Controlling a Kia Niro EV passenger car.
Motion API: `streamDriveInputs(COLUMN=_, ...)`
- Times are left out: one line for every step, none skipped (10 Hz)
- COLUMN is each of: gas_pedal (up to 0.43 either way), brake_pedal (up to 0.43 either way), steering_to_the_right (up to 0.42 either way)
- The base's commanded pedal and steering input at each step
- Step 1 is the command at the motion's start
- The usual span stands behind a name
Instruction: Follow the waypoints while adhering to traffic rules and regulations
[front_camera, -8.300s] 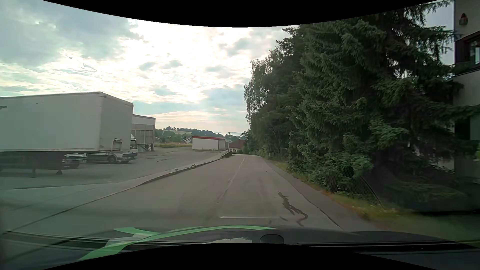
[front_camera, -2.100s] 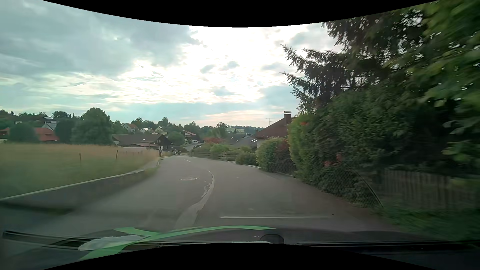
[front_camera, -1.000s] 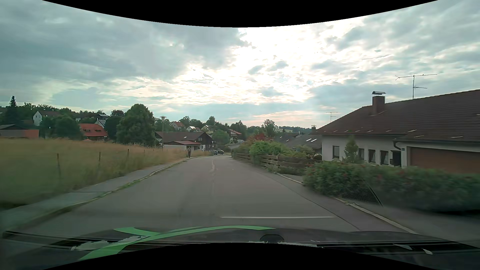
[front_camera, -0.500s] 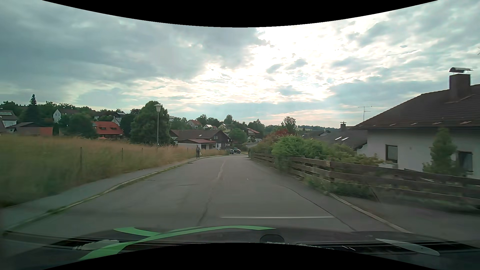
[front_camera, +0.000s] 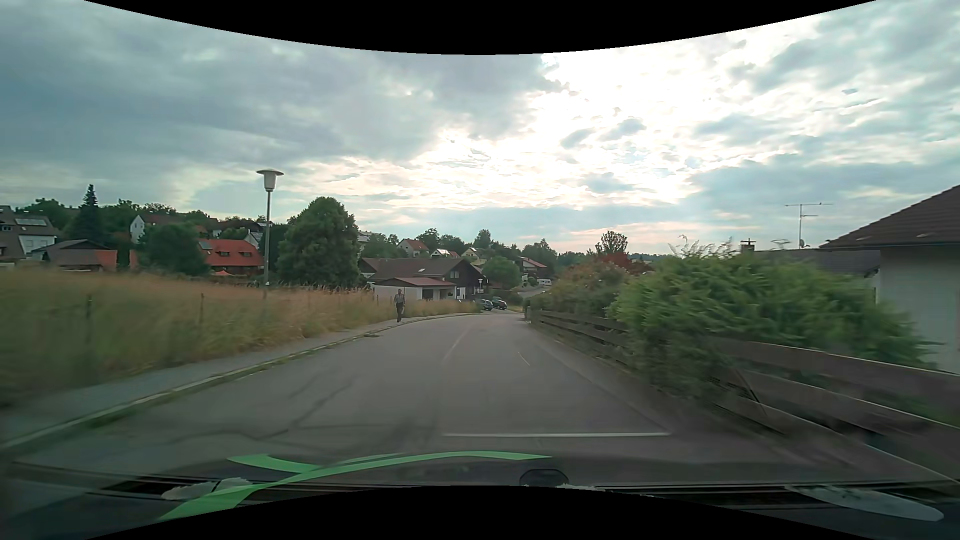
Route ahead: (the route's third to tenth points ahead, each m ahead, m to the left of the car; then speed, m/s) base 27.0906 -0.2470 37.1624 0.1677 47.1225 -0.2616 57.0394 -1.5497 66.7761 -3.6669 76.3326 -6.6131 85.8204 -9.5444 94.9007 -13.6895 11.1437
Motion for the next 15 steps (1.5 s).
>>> streamDriveInputs(gas_pedal=0.000, brake_pedal=0.000, steering_to_the_right=-0.037)
streamDriveInputs(gas_pedal=0.000, brake_pedal=0.000, steering_to_the_right=-0.035)
streamDriveInputs(gas_pedal=0.000, brake_pedal=0.000, steering_to_the_right=-0.030)
streamDriveInputs(gas_pedal=0.000, brake_pedal=0.000, steering_to_the_right=-0.027)
streamDriveInputs(gas_pedal=0.000, brake_pedal=0.000, steering_to_the_right=-0.018)
streamDriveInputs(gas_pedal=0.000, brake_pedal=0.000, steering_to_the_right=-0.010)
streamDriveInputs(gas_pedal=0.000, brake_pedal=0.000, steering_to_the_right=-0.006)
streamDriveInputs(gas_pedal=0.000, brake_pedal=0.000, steering_to_the_right=-0.004)
streamDriveInputs(gas_pedal=0.000, brake_pedal=0.000, steering_to_the_right=-0.003)
streamDriveInputs(gas_pedal=0.000, brake_pedal=0.006, steering_to_the_right=-0.002)
streamDriveInputs(gas_pedal=0.000, brake_pedal=0.061, steering_to_the_right=-0.001)
streamDriveInputs(gas_pedal=0.000, brake_pedal=0.085, steering_to_the_right=0.001)
streamDriveInputs(gas_pedal=0.000, brake_pedal=0.122, steering_to_the_right=0.001)
streamDriveInputs(gas_pedal=0.000, brake_pedal=0.140, steering_to_the_right=0.004)
streamDriveInputs(gas_pedal=0.000, brake_pedal=0.110, steering_to_the_right=0.004)
